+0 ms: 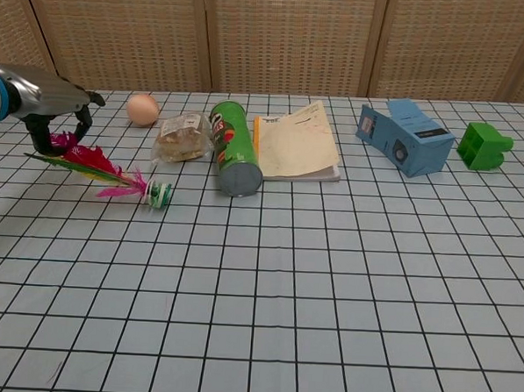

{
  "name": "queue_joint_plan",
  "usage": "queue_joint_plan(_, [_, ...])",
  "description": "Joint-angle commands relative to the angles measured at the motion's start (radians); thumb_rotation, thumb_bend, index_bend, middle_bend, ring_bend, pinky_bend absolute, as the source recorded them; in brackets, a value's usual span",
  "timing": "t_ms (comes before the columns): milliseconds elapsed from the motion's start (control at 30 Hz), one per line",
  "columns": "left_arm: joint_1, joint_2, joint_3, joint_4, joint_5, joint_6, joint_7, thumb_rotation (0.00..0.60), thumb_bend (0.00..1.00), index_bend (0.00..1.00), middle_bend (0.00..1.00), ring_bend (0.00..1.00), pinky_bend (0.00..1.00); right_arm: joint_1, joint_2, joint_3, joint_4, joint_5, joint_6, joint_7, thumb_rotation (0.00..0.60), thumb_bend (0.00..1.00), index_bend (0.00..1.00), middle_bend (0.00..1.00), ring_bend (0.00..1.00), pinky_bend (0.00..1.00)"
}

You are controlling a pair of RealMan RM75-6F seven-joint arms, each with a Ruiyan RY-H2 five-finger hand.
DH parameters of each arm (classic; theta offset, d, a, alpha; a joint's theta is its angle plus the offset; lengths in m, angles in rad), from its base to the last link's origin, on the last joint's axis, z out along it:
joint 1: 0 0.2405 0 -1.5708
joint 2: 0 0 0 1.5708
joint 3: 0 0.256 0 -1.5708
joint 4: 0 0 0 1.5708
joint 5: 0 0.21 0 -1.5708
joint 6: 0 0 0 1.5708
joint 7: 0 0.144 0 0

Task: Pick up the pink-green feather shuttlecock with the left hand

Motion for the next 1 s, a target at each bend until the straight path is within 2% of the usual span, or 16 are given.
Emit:
queue_joint_plan(33, [-0.013,0.045,-0.004,-0.068,0.01,0.037,0.02,0.6,0.43,0.6,0.0,0.0,0.0,-0.001,0.003,0.0,-0.003,-0.004,0.005,0.005,0.6,0.07,0.03,0.0,0.0,0.0])
queue_joint_plan(567, [-0.07,0.199,-0.011,-0.358,-0.021,0.189,0.14,0.6,0.43,0.61,0.0,0.0,0.0,-0.017,0.031,-0.002,-0.018,-0.034,0.041,0.065,0.6,0.07,0.03,0.0,0.0,0.0])
queue_joint_plan(1000, [-0.067,0.25,-0.003,-0.458,-0.026,0.266,0.164,0.6,0.43,0.61,0.0,0.0,0.0,-0.025,0.048,-0.007,-0.028,-0.054,0.057,0.1,0.6,0.07,0.03,0.0,0.0,0.0])
